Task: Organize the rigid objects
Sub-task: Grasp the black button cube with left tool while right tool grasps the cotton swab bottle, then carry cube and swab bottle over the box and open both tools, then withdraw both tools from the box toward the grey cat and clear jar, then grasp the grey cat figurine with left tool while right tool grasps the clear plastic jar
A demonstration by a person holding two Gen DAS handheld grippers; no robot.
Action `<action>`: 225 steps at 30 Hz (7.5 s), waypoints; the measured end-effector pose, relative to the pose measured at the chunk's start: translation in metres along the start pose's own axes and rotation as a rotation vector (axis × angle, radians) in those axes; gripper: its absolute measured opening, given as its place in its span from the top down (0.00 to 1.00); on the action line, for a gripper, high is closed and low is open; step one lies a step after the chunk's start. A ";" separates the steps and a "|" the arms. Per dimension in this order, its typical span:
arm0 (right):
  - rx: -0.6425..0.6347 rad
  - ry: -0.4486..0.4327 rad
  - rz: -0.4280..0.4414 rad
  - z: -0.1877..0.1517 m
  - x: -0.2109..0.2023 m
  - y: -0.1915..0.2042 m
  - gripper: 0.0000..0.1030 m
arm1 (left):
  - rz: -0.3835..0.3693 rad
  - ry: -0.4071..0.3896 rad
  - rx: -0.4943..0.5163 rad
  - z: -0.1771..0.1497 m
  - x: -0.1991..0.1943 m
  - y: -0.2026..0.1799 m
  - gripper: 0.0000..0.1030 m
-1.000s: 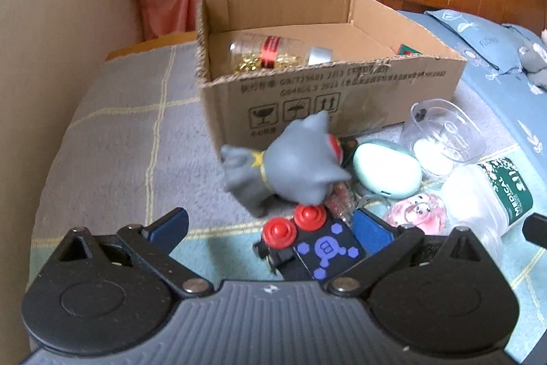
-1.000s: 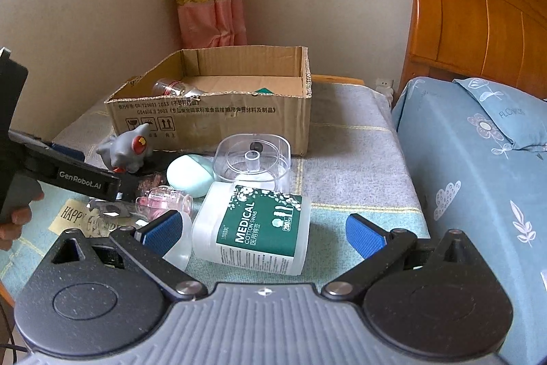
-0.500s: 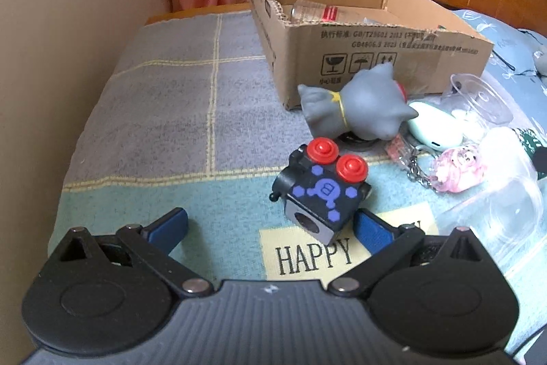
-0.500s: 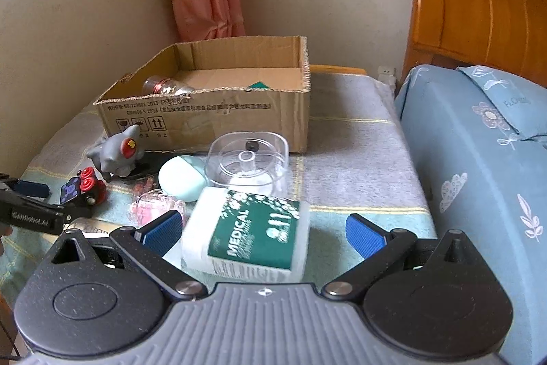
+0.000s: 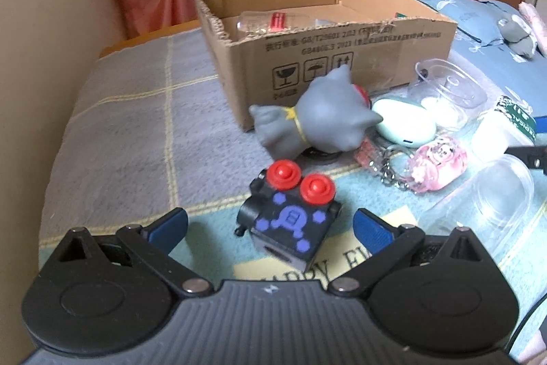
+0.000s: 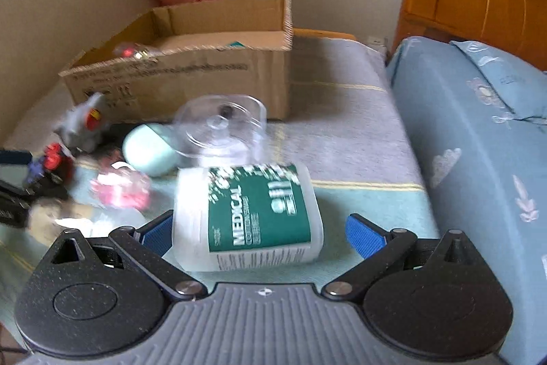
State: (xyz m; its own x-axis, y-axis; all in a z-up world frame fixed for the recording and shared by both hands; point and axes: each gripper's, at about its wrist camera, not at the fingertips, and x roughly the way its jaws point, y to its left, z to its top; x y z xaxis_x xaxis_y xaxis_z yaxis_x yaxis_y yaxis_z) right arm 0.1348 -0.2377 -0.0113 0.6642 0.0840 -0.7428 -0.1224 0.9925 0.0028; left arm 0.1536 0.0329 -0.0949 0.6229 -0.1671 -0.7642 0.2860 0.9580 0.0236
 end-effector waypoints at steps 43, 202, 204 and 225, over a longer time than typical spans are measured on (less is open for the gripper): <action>-0.226 0.023 0.120 0.019 0.024 -0.005 0.16 | -0.169 0.054 0.175 0.014 -0.004 0.004 0.45; -0.070 0.070 -0.002 -0.011 0.007 0.069 0.00 | -0.034 -0.119 -0.072 0.029 -0.046 -0.002 0.04; -0.070 0.071 0.021 -0.011 0.010 0.067 0.00 | -0.037 -0.124 -0.082 0.035 -0.038 -0.003 0.04; -0.149 0.037 0.085 -0.008 0.010 0.071 0.00 | -0.163 -0.057 -0.238 0.048 0.011 0.008 0.16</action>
State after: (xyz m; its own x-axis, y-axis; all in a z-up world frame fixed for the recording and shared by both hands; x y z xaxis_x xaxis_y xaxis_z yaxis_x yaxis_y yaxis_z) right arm 0.1264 -0.1675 -0.0238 0.6196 0.1610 -0.7682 -0.2868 0.9575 -0.0306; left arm 0.1974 0.0273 -0.0720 0.6244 -0.3295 -0.7082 0.2109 0.9441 -0.2533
